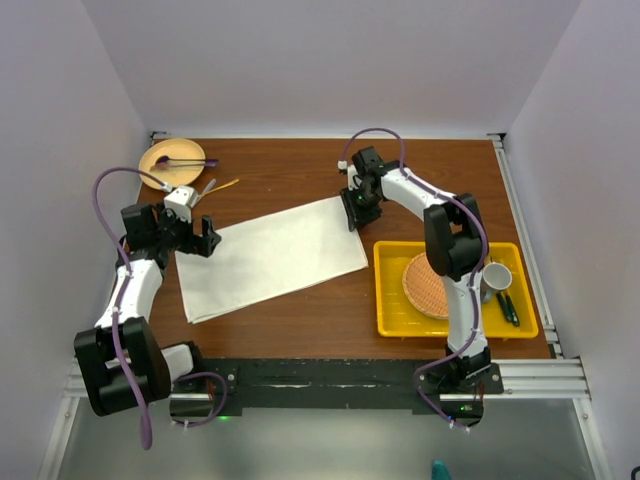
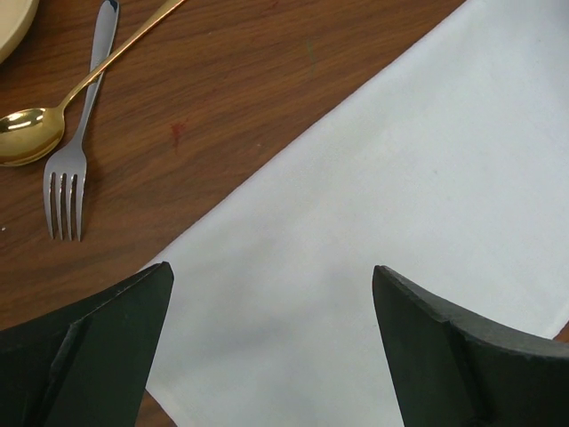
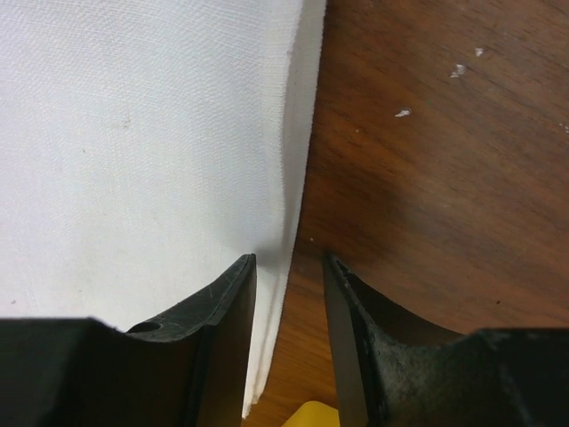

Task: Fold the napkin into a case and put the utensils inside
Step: Pick up the rectangle-folded napkin from the center of the board, then fold the rectangle-folded napkin at the center of the board, then move the square-folded napkin to the center of the board, then smooth out the square-folded napkin at the center of the board.

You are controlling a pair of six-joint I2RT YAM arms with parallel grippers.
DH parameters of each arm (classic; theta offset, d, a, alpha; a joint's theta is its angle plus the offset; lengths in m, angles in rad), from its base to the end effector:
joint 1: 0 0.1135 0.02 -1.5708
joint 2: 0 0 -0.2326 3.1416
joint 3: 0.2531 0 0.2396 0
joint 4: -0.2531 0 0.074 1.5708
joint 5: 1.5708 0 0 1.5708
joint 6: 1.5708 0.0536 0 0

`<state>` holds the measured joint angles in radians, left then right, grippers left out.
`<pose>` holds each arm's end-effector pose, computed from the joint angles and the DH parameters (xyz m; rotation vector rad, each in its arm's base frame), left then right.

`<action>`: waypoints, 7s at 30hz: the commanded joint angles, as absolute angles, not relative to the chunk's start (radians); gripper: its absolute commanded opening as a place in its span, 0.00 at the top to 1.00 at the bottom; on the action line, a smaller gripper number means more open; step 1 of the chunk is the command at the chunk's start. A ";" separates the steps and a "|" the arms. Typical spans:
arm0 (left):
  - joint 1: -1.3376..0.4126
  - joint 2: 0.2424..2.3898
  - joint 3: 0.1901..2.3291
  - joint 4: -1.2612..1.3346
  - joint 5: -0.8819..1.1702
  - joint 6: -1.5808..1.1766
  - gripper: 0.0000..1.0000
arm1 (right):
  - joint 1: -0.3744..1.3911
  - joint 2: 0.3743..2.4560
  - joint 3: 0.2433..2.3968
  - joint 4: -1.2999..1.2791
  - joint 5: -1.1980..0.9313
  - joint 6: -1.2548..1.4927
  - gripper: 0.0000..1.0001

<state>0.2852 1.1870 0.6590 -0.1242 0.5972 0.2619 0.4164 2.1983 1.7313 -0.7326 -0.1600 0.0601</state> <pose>0.2556 0.0435 0.1923 0.2939 2.0944 -0.3403 0.3960 0.1845 0.1327 -0.5374 2.7469 0.3420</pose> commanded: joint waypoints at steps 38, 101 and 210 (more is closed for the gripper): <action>0.284 1.167 0.650 -0.067 0.497 0.222 0.00 | 0.442 2.210 2.007 -0.798 -0.339 0.026 1.00; 0.519 1.249 0.787 -0.222 0.699 0.264 0.00 | 0.740 2.368 2.008 -0.796 -0.374 0.006 0.65; -0.179 1.356 0.782 -0.378 0.657 0.851 0.52 | 0.519 1.999 1.577 -0.729 -0.584 -0.068 0.44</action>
<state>-0.1116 1.3331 0.7910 -0.4725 0.6434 0.8097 0.5613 2.0144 1.6207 -0.7177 -0.5690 -0.2096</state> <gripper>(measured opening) 0.465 0.554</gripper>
